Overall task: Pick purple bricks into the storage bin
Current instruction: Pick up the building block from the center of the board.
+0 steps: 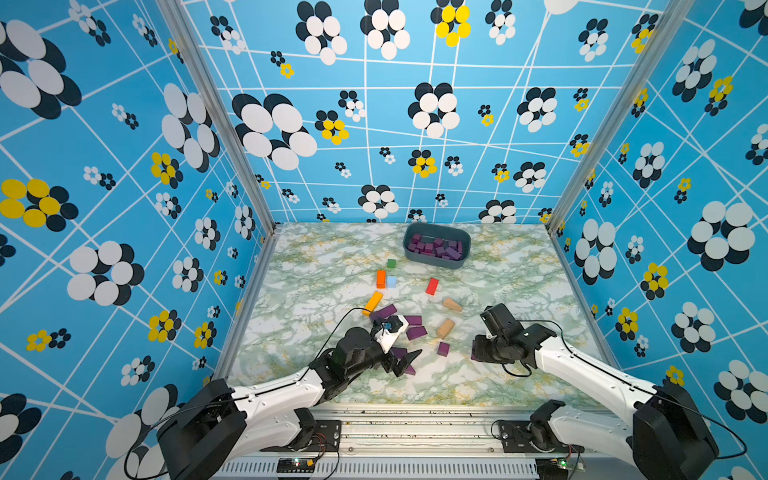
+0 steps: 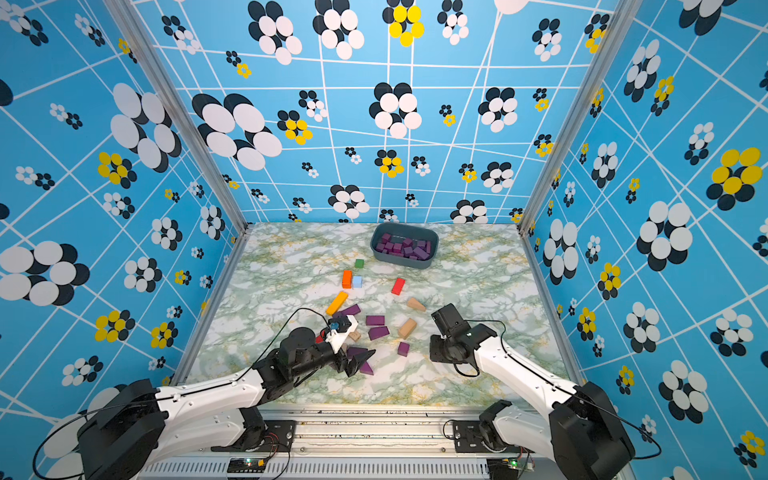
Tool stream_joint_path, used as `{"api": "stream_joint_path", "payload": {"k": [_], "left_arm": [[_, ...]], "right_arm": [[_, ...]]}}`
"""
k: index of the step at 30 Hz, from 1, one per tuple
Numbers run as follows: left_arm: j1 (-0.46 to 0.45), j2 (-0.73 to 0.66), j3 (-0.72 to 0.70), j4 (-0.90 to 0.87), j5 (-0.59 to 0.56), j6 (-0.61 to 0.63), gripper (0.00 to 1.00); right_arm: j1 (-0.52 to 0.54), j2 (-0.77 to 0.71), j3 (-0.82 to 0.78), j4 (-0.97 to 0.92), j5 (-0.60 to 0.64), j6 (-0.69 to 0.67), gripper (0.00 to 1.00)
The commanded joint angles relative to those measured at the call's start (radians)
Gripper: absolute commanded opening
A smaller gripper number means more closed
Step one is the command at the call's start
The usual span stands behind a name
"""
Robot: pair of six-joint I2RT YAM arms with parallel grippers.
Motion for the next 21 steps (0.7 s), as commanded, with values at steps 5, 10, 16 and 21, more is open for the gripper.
{"api": "stream_joint_path", "payload": {"k": [5,10,16,21], "left_arm": [[0.012,0.028,-0.008,0.029,-0.011,0.016,1.00],[0.015,0.034,-0.002,0.015,-0.027,0.016,0.99],[0.020,0.024,-0.003,0.000,-0.052,0.015,0.99],[0.025,0.027,0.000,-0.003,-0.056,0.008,1.00]], "right_arm": [[0.007,0.062,0.001,0.039,0.014,0.022,0.43],[0.007,0.115,0.010,0.038,0.024,0.013,0.43],[0.008,0.141,0.007,0.054,0.045,0.010,0.41],[0.007,0.174,0.011,0.073,0.058,0.005,0.37]]}}
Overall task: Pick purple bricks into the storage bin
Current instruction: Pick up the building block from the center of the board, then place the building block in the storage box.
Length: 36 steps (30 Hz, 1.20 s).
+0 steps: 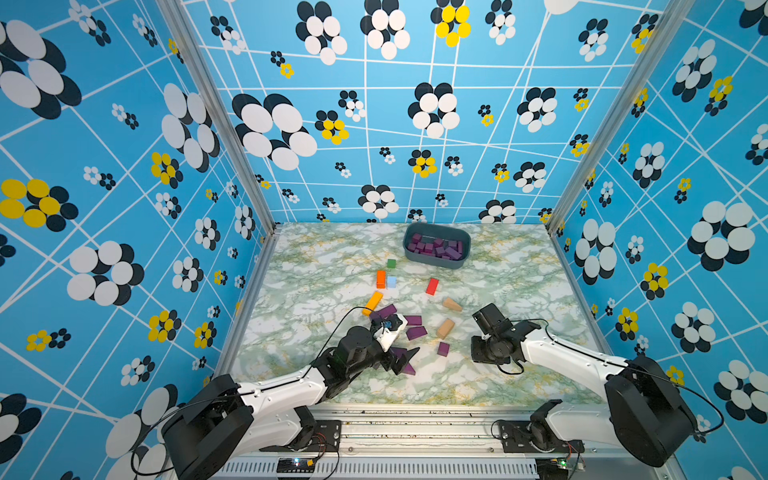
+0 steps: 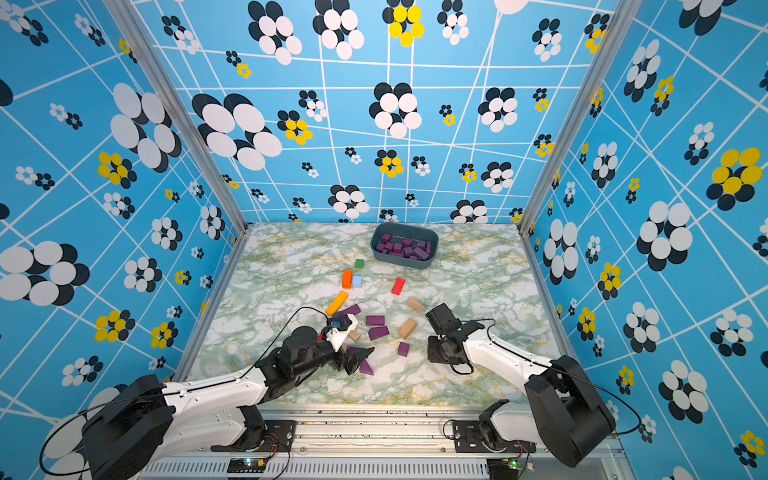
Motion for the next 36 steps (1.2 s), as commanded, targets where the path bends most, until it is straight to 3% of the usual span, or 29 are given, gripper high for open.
{"api": "stream_joint_path", "payload": {"k": [1,7,12,18,21,29,36], "left_arm": [[0.010,-0.001,0.000,-0.005,-0.015,0.000,0.99],[0.012,0.000,0.001,-0.005,-0.019,-0.006,0.99],[0.021,0.009,0.004,-0.003,-0.029,-0.012,1.00],[0.031,0.019,0.016,-0.028,-0.064,-0.021,0.99],[0.036,0.016,0.016,-0.030,-0.071,-0.029,1.00],[0.044,0.014,0.013,-0.028,-0.065,-0.040,1.00],[0.048,0.006,0.013,-0.037,-0.079,-0.038,0.99]], "right_arm": [[0.007,0.031,0.012,0.015,0.026,-0.005,0.35],[0.008,0.029,0.034,0.040,0.013,-0.012,0.25],[0.007,0.017,0.091,0.091,-0.014,-0.011,0.24],[0.001,0.077,0.278,0.110,-0.003,-0.081,0.24],[-0.026,0.147,0.404,0.101,-0.001,-0.136,0.22],[-0.155,0.453,0.771,0.145,-0.136,-0.175,0.21],[-0.215,0.695,1.080,0.111,-0.134,-0.167,0.21]]}}
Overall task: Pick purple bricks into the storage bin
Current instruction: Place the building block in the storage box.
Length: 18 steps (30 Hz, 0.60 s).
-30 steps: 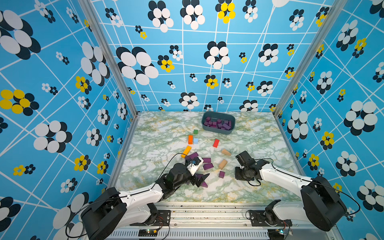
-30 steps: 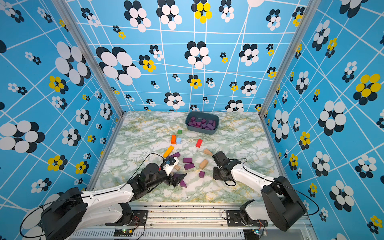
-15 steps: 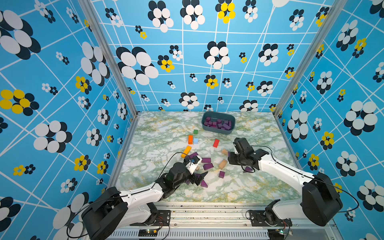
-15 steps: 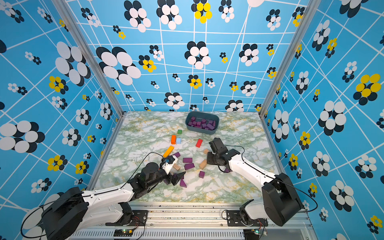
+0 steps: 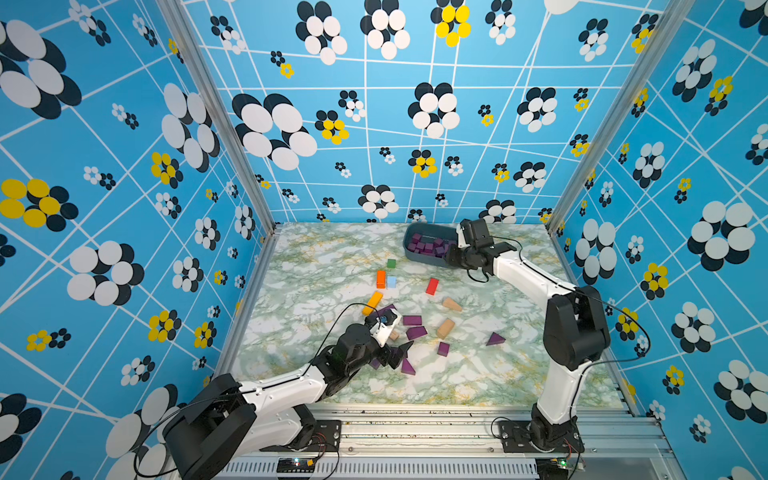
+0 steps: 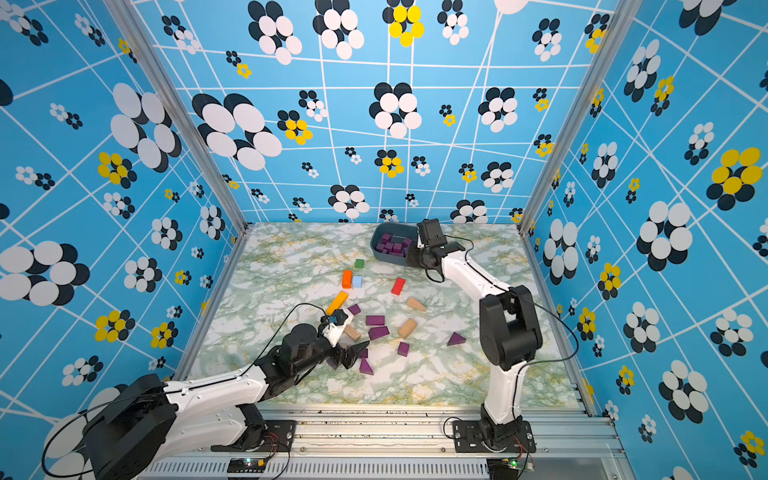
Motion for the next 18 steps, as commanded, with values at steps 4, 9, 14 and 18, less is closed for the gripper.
{"api": "stream_joint_path", "payload": {"k": [4,9,14,18], "left_arm": [[0.011,-0.008,0.011,-0.015,-0.021,-0.011,1.00],[0.015,0.010,0.025,-0.039,-0.062,-0.025,0.99],[0.027,0.045,0.060,-0.098,-0.092,-0.045,1.00],[0.034,0.081,0.079,-0.118,-0.124,-0.070,1.00]], "right_arm": [[-0.049,0.162,0.239,-0.055,-0.007,0.000,0.21],[-0.066,0.266,0.394,-0.131,0.016,-0.034,0.55],[-0.066,0.228,0.385,-0.145,0.029,-0.092,0.65],[-0.066,0.064,0.230,-0.096,0.045,-0.125,0.65]]}}
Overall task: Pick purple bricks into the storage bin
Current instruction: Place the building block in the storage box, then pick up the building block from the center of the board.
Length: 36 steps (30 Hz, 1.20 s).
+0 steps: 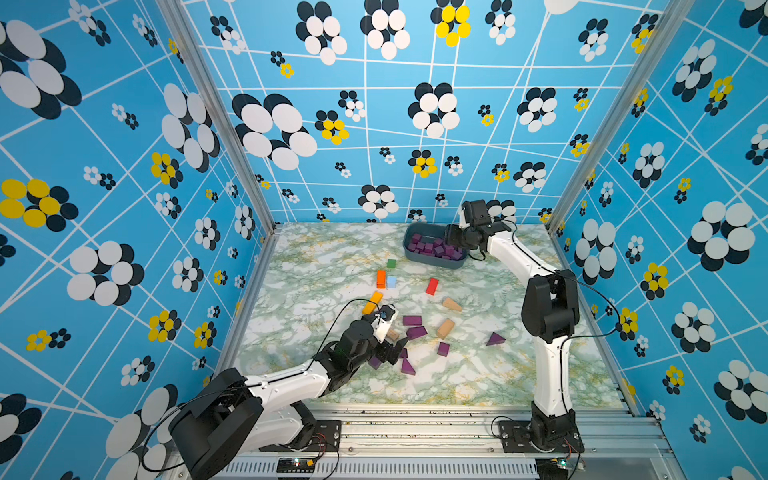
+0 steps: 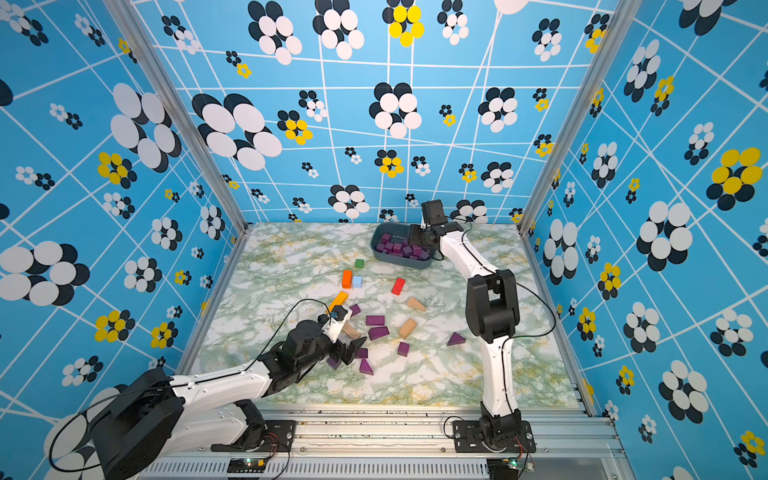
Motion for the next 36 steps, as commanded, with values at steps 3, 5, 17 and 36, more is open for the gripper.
{"api": "stream_joint_path", "payload": {"k": [3,5,17,36], "left_arm": [[0.015,0.040,0.052,-0.061,-0.046,-0.032,0.99],[0.017,0.040,0.057,-0.068,-0.047,-0.029,0.99],[0.197,0.062,0.162,-0.299,0.042,-0.240,0.99],[0.281,0.200,0.295,-0.454,0.116,-0.514,0.68]], "right_arm": [[0.003,-0.268,-0.238,0.063,0.038,-0.053,0.67],[0.003,-0.363,-0.374,0.107,0.047,-0.052,0.69],[-0.001,-0.706,-0.858,0.209,0.065,-0.077,0.86],[-0.002,-0.893,-1.184,0.360,-0.079,0.043,0.99]]}}
